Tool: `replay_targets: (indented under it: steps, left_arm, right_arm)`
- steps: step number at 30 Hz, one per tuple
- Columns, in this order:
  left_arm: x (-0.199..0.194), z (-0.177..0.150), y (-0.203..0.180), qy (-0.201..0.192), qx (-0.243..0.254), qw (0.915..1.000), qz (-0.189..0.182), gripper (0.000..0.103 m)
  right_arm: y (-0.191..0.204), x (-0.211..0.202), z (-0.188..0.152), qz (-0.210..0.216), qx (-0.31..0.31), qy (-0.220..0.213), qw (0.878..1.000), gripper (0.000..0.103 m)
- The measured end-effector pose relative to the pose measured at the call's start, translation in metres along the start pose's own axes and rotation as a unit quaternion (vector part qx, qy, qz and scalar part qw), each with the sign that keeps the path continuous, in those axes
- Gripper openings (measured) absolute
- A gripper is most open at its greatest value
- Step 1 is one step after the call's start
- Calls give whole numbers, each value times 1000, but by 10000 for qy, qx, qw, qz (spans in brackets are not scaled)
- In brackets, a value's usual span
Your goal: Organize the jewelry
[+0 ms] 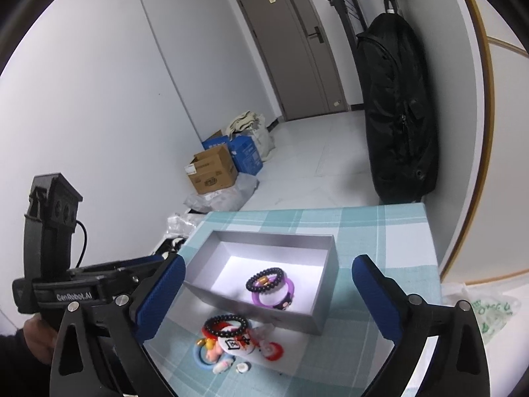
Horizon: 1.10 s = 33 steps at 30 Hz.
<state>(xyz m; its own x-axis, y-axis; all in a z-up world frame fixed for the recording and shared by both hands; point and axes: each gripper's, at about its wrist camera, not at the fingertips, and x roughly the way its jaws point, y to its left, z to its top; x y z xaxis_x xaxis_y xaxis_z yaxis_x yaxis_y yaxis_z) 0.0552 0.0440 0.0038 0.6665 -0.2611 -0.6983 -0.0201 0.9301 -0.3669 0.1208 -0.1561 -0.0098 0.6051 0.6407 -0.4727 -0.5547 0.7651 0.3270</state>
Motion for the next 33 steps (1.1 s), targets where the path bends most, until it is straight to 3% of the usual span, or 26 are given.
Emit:
replay_targets:
  steps: [4,8,16,24,33]
  left_arm:
    - [2,-13,3,162,-50,9999,25,73]
    - [8,-28,5,439,-122,9989,123,80]
    - [20,-46,-8,751,299,9965,226,80]
    - [44,-43,-6,1123,243,9931,253,80]
    - [64,-37,-11,1128,508,9907,572,80]
  right_arm:
    - [4,-2,-5,-180,-81,139,9997,103]
    - [7,2,-12,-678,-301,413,9964,103]
    - [8,0,-27,-621,-397,736,9946,103]
    - [8,0,-30,-605,-356,890,9936,103]
    - [-4,-6,-28,-598,-12,919,9940,103]
